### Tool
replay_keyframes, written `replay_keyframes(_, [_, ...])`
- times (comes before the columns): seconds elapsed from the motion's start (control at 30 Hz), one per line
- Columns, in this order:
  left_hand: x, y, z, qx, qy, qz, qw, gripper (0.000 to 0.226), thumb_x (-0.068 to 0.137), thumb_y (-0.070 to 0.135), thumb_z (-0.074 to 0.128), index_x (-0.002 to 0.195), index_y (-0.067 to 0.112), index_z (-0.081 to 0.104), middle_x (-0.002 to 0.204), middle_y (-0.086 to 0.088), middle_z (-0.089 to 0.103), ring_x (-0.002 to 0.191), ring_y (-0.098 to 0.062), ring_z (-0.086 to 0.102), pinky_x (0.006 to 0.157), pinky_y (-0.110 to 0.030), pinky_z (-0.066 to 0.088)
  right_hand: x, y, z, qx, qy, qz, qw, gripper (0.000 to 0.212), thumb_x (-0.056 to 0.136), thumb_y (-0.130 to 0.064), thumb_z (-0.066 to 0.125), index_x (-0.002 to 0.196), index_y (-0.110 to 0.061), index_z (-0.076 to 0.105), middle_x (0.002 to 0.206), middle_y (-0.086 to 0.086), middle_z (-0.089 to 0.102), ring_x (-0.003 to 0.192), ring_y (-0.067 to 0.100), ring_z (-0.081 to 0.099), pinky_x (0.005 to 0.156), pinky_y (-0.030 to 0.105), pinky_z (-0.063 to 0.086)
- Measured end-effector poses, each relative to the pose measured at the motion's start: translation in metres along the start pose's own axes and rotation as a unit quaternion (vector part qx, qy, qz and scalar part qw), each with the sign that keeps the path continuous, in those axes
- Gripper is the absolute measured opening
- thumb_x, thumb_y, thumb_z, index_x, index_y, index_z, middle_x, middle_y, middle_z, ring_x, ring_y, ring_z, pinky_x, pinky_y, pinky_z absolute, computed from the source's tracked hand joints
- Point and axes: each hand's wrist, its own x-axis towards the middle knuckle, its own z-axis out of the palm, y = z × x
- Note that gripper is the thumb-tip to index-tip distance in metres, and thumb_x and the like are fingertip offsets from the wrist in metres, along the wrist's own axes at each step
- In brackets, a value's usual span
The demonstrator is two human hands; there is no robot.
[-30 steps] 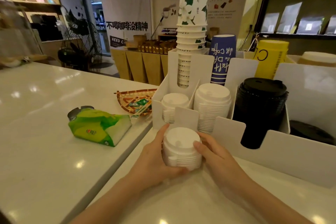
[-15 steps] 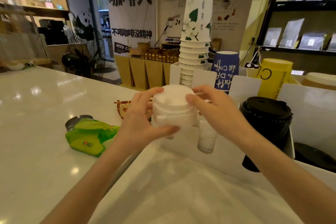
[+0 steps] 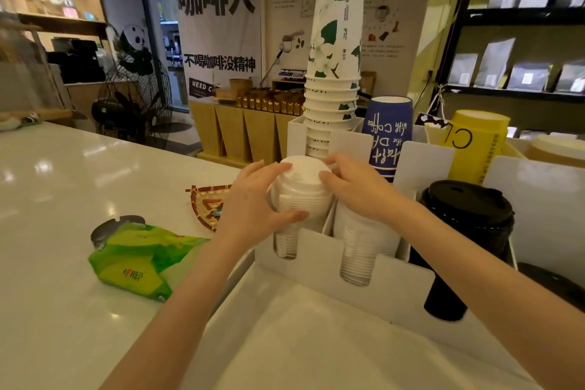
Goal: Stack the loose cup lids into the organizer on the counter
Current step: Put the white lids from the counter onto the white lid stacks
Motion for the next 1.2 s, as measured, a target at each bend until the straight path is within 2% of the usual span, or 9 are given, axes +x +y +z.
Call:
replay_keyframes(0.07, [0.000,-0.002,0.004,0.035,-0.021,0.006,0.999,0.072,0.063,0.049,0.071,0.126,0.025,0.045,0.142,0.001,0.041,0.134,-0.018,0.026,0.110,-0.042,0.021,0.002,0.003,0.003,-0.053,-0.009,0.006,0.999,0.037,0.091,-0.035,0.038,0.122,-0.016,0.044,0.122,0.012,0.057,0.106,0.027,0.053,0.093,0.045,0.046])
replay_keyframes(0.17, [0.000,-0.005,0.006,0.022,-0.041,-0.007,0.999,0.070,0.064,0.047,0.072,0.125,0.023,0.047,0.139,0.001,0.043,0.128,-0.015,0.031,0.107,-0.036,0.025,0.002,0.004,0.008,-0.123,-0.011,0.010,0.992,0.035,0.092,-0.033,0.035,0.119,-0.015,0.047,0.120,0.013,0.055,0.108,0.029,0.049,0.094,0.044,0.044])
replay_keyframes(0.57, [0.000,-0.010,0.008,0.064,-0.068,0.008,0.996,0.068,0.064,0.043,0.074,0.124,0.026,0.048,0.136,0.003,0.047,0.125,-0.015,0.036,0.104,-0.037,0.030,-0.003,-0.001,0.013,-0.242,-0.010,-0.019,0.970,0.033,0.093,-0.030,0.030,0.113,-0.012,0.050,0.113,0.014,0.057,0.102,0.029,0.050,0.093,0.043,0.040])
replay_keyframes(0.7, [0.002,-0.009,-0.001,0.065,-0.115,-0.003,0.991,0.073,0.062,0.036,0.077,0.127,0.029,0.045,0.139,0.005,0.045,0.125,-0.014,0.037,0.105,-0.038,0.031,-0.002,-0.002,0.016,-0.312,0.009,-0.036,0.949,0.035,0.093,-0.031,0.029,0.109,-0.013,0.055,0.112,0.013,0.061,0.106,0.029,0.049,0.094,0.043,0.035])
replay_keyframes(0.8, [0.004,-0.008,-0.008,0.102,-0.156,0.004,0.983,0.079,0.062,0.030,0.078,0.131,0.031,0.040,0.143,0.007,0.040,0.131,-0.016,0.034,0.108,-0.043,0.029,-0.003,-0.003,0.018,-0.365,0.017,-0.054,0.929,0.034,0.093,-0.028,0.031,0.101,-0.012,0.060,0.107,0.008,0.064,0.104,0.026,0.047,0.091,0.041,0.034])
replay_keyframes(0.9, [0.004,-0.007,-0.010,0.140,-0.168,0.025,0.975,0.080,0.063,0.028,0.078,0.132,0.031,0.037,0.145,0.006,0.039,0.132,-0.017,0.032,0.108,-0.044,0.029,-0.005,0.000,0.022,-0.394,0.031,-0.069,0.916,0.034,0.093,-0.027,0.032,0.103,-0.013,0.062,0.111,0.006,0.063,0.108,0.025,0.045,0.092,0.041,0.033])
replay_keyframes(1.03, [0.005,-0.003,-0.013,0.110,-0.197,-0.006,0.974,0.083,0.062,0.027,0.079,0.133,0.030,0.035,0.147,0.005,0.035,0.133,-0.018,0.031,0.108,-0.044,0.029,-0.009,0.004,0.019,-0.345,0.037,-0.047,0.937,0.036,0.093,-0.031,0.030,0.107,-0.015,0.060,0.114,0.005,0.061,0.110,0.024,0.045,0.096,0.041,0.032])
replay_keyframes(1.1, [0.007,0.000,-0.017,0.064,-0.228,-0.033,0.971,0.084,0.063,0.029,0.077,0.135,0.028,0.032,0.148,0.004,0.033,0.133,-0.019,0.031,0.108,-0.043,0.030,-0.015,0.006,0.014,-0.285,0.024,-0.036,0.958,0.034,0.093,-0.029,0.033,0.115,-0.017,0.056,0.121,0.005,0.059,0.115,0.023,0.044,0.099,0.040,0.032])
replay_keyframes(1.2, [0.006,0.014,-0.017,-0.005,-0.213,-0.046,0.976,0.080,0.068,0.035,0.072,0.136,0.026,0.029,0.147,0.001,0.033,0.132,-0.019,0.032,0.105,-0.042,0.032,-0.032,-0.003,-0.007,-0.157,0.055,-0.032,0.985,0.040,0.090,-0.025,0.046,0.129,-0.020,0.044,0.132,0.004,0.053,0.124,0.021,0.042,0.105,0.040,0.034])
